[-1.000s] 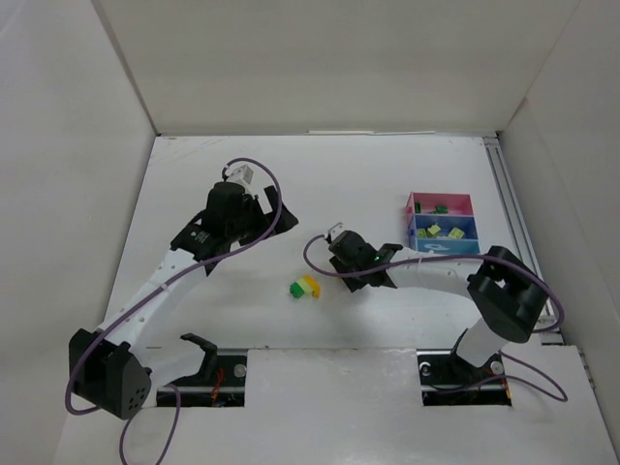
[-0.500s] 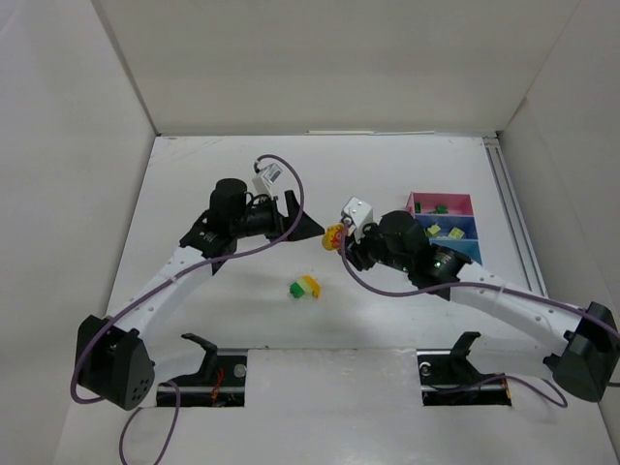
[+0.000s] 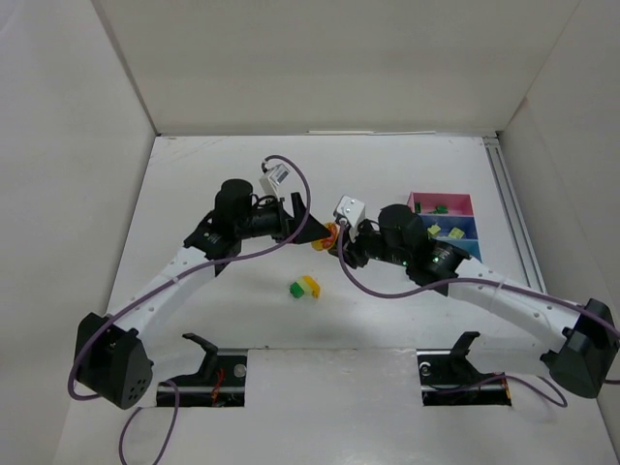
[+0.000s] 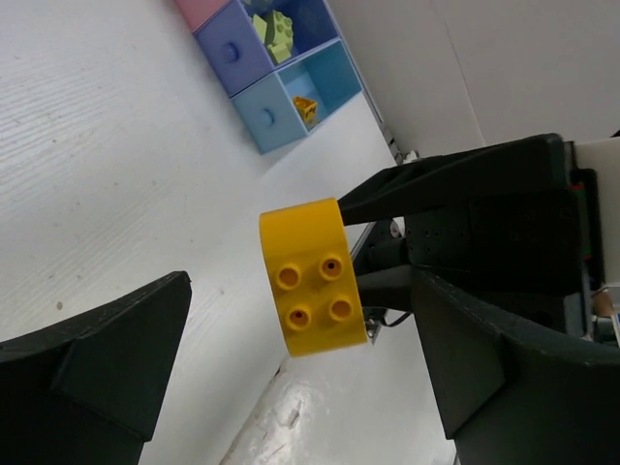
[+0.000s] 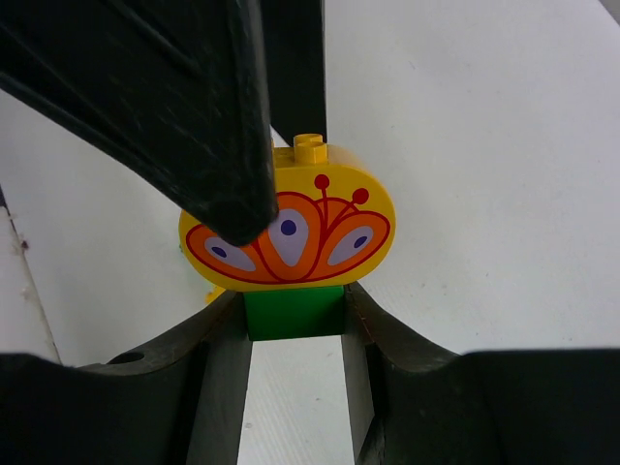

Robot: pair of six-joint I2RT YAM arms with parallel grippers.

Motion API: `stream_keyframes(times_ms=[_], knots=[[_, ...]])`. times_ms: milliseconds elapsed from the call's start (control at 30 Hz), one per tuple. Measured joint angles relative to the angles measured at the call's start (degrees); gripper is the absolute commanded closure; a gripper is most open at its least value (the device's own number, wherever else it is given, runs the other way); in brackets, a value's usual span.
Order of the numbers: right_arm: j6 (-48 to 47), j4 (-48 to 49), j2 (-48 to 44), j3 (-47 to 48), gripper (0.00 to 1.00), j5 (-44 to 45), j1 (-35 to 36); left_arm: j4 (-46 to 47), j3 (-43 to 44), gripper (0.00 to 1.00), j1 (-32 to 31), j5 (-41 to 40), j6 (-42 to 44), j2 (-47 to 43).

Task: Sort the legos into containers by color

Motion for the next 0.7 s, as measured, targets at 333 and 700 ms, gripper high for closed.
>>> stream_keyframes(times_ms=[333, 700], knots=[[0.0, 0.9, 2.5, 1.9, 0.87, -0.1, 0.0, -5.0, 3.8, 0.75, -4.0, -6.8, 1.9, 3.0], [0.4, 2.7, 2.2, 0.7, 0.9, 2.3, 0.1, -7.3, 5.2, 0.99, -4.3, -9.0, 2.1, 2.8]])
